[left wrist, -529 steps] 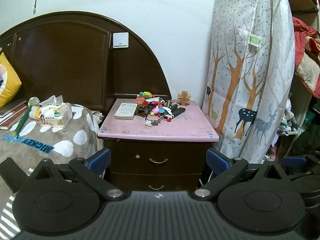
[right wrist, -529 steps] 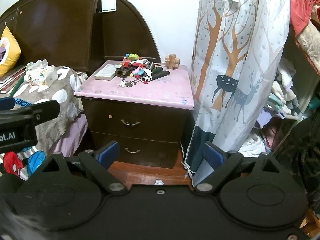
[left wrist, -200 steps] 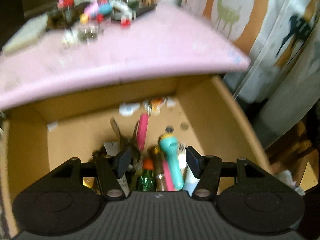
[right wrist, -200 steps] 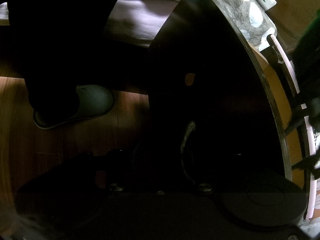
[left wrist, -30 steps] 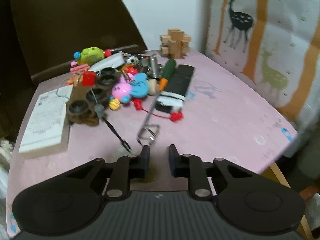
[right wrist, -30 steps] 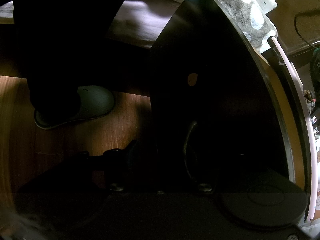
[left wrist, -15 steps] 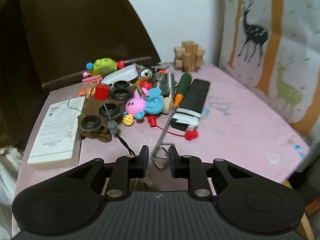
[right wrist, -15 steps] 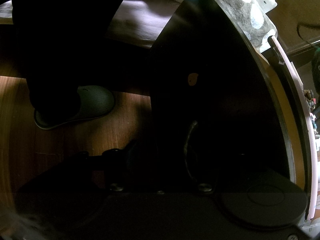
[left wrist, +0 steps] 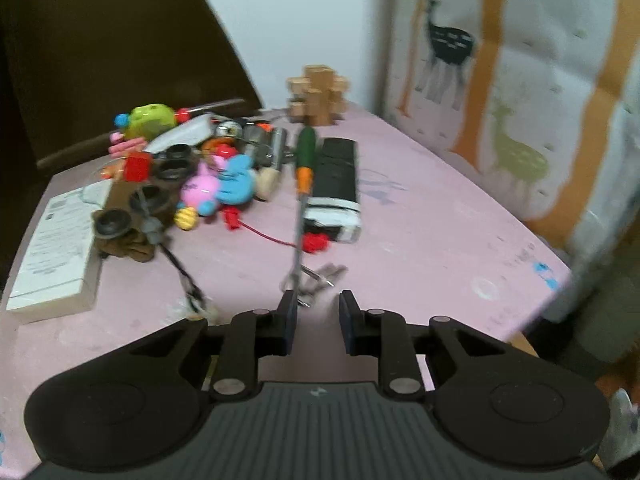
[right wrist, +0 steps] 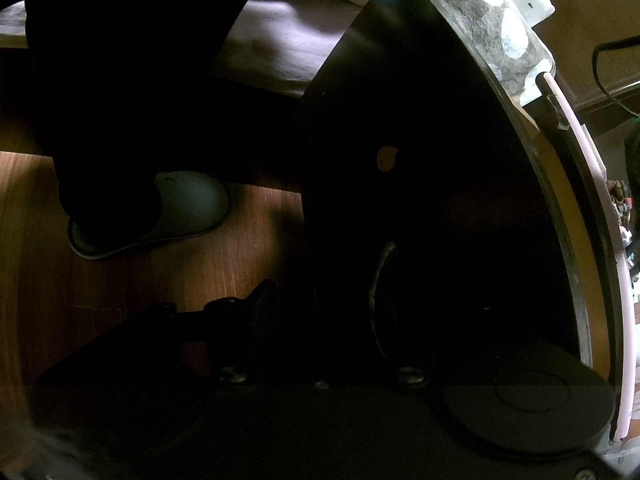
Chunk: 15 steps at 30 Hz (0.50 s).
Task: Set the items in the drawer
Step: 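Lift the metal wire piece and carry it toward the open drawer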
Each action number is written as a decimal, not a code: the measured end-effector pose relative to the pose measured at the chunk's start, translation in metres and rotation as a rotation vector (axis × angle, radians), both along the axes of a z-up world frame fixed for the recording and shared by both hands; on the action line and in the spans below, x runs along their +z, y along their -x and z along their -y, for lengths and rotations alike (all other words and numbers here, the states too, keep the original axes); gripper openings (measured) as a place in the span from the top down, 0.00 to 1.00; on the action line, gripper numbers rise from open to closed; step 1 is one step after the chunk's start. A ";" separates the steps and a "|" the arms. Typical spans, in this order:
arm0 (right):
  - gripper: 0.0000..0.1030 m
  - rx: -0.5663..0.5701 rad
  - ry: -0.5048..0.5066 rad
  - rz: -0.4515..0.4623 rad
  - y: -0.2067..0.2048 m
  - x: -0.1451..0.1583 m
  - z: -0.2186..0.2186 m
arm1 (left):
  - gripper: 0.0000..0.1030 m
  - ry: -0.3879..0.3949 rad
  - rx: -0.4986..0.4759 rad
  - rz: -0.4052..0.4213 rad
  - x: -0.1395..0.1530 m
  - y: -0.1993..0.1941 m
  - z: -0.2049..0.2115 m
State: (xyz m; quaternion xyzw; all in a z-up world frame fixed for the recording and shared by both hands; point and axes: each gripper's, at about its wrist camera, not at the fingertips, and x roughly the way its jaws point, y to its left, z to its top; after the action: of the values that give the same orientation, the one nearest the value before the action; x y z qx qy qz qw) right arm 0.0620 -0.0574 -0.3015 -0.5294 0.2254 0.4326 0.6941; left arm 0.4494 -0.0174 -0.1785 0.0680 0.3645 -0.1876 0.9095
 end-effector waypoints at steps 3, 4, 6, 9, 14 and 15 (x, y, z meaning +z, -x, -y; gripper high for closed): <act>0.46 -0.001 0.000 0.000 0.000 0.000 0.000 | 0.79 -0.009 -0.003 -0.003 0.001 0.006 0.003; 0.46 -0.002 0.000 0.000 0.000 0.000 0.000 | 0.79 -0.007 0.012 0.014 0.003 0.007 0.003; 0.46 -0.002 -0.001 0.000 0.000 0.000 0.000 | 0.79 -0.014 0.029 0.057 0.005 0.007 0.003; 0.46 -0.001 -0.001 0.000 0.000 0.000 0.000 | 0.79 -0.049 0.010 0.088 0.006 0.001 0.008; 0.46 -0.001 -0.003 -0.002 0.000 0.000 0.000 | 0.79 -0.202 -0.066 0.108 -0.001 -0.012 0.027; 0.46 0.000 -0.003 -0.001 0.000 0.000 0.000 | 0.85 -0.228 -0.074 0.110 -0.001 -0.012 0.030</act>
State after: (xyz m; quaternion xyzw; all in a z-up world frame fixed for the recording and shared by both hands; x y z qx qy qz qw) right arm 0.0623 -0.0577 -0.3019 -0.5280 0.2253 0.4332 0.6948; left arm 0.4612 -0.0472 -0.1792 0.1946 0.3303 -0.1746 0.9069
